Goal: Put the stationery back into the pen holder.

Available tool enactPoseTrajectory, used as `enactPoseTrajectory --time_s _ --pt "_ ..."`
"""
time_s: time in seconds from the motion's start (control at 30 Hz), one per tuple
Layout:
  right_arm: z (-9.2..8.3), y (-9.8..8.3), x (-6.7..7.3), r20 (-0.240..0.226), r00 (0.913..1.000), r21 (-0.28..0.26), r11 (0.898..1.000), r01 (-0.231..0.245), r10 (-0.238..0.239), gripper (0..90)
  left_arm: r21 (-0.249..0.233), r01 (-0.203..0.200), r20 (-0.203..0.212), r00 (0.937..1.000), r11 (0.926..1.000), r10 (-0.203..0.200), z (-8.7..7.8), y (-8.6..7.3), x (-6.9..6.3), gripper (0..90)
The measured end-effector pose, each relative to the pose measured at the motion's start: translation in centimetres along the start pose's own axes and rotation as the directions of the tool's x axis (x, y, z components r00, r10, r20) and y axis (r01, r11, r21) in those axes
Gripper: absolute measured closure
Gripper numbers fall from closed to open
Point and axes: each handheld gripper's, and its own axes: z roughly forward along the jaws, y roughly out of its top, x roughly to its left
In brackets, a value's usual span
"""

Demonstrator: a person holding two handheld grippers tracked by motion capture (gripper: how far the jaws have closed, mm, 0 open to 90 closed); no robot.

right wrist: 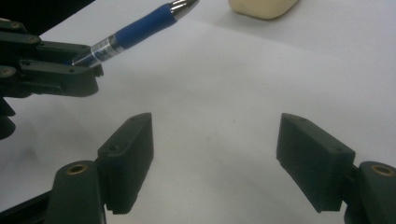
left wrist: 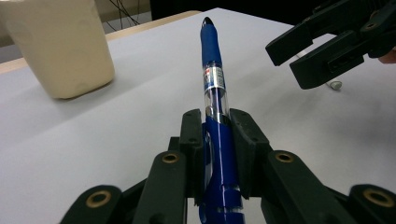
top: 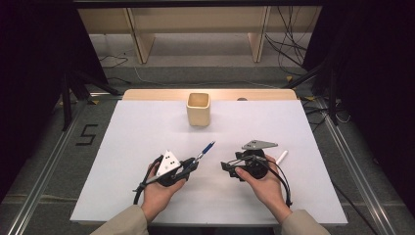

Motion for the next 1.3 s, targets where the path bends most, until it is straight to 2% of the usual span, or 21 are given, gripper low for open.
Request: enactPoseTrajectory --time_s 0.23,0.4,0.47,0.63,0.93,1.2,1.3 --pt "0.3 0.1 0.3 -0.046 0.9969 -0.045 0.997 -0.065 0.063 29.6 -0.001 -0.012 0.006 0.9999 0.9999 0.012 0.1 0.0 -0.3 75.5" --pt "0.9 0.4 0.9 -0.089 0.9925 -0.071 0.993 -0.090 0.084 32.7 -0.003 -0.020 0.018 0.9996 0.9998 0.020 0.3 0.0 -0.9 75.5" --pt "1.1 0.5 1.2 -0.110 0.9889 -0.070 0.992 -0.108 0.100 33.6 -0.001 -0.026 0.022 0.9994 0.9997 0.026 0.4 0.0 -1.0 75.5" --pt "1.8 0.6 1.6 -0.142 0.9844 -0.070 0.991 -0.115 0.104 34.8 -0.003 -0.029 0.030 0.9991 0.9996 0.029 0.6 0.0 -1.4 75.5" --pt "2.6 0.7 1.9 -0.201 0.9675 -0.065 0.983 -0.170 0.154 35.0 -0.007 -0.030 0.042 0.9986 0.9995 0.031 1.0 -0.1 -1.9 75.5" --pt "3.0 0.8 2.2 -0.220 0.9626 -0.076 0.981 -0.179 0.159 44.7 0.001 -0.034 0.047 0.9983 0.9994 0.034 1.2 -0.2 -2.1 75.4" --pt "2.8 0.8 2.2 -0.224 0.9605 -0.097 0.977 -0.190 0.165 53.2 0.006 -0.037 0.045 0.9983 0.9993 0.037 1.3 -0.4 -2.2 75.4"
